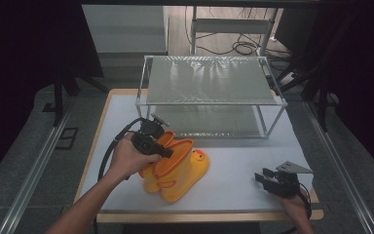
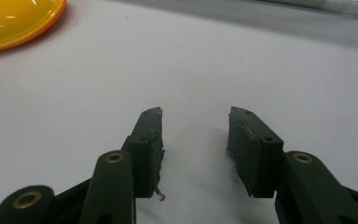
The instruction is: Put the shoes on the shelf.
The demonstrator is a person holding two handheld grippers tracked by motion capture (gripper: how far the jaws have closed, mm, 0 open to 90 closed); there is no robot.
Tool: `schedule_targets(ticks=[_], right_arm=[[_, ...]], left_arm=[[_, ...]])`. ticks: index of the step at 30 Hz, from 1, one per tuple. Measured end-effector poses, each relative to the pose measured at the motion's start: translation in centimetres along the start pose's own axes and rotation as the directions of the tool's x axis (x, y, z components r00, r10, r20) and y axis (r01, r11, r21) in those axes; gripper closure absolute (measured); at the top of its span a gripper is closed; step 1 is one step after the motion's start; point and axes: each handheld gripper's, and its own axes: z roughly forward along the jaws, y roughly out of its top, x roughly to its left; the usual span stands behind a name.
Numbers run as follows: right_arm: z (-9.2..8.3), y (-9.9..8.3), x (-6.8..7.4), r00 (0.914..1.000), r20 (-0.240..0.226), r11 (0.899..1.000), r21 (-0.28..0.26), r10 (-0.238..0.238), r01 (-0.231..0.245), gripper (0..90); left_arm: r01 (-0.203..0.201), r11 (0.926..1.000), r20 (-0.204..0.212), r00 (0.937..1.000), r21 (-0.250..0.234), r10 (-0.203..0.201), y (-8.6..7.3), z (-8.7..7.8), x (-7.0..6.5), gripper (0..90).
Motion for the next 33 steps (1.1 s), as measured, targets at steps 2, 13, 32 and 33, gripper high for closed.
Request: schedule_targets(ticks=[2,13,32,33], right_arm=[[0.0,0.0,0.0,1.0000,-0.001,1.000,-0.001,0.005,-0.005,54.8],[0.0,0.0,-0.1,1.0000,0.006,1.000,-0.002,0.006,-0.006,54.9],[-0.6,0.1,-0.6,0.9995,0.022,0.999,-0.023,0.023,-0.023,55.2],[-0.6,0.1,-0.6,0.9995,0.022,0.999,-0.022,0.023,-0.022,55.2]], left_arm=[[-0.002,1.0000,0.006,1.0000,-0.006,0.002,-0.1,0.0,0.1,81.5],[0.020,0.9987,0.071,0.9973,-0.047,-0.017,0.1,-0.3,1.2,81.9],[0.010,0.9927,0.195,0.9808,-0.120,0.014,3.4,-3.3,-0.7,81.9],[0.008,0.9925,0.198,0.9800,-0.122,0.016,3.5,-3.4,-0.8,82.0]])
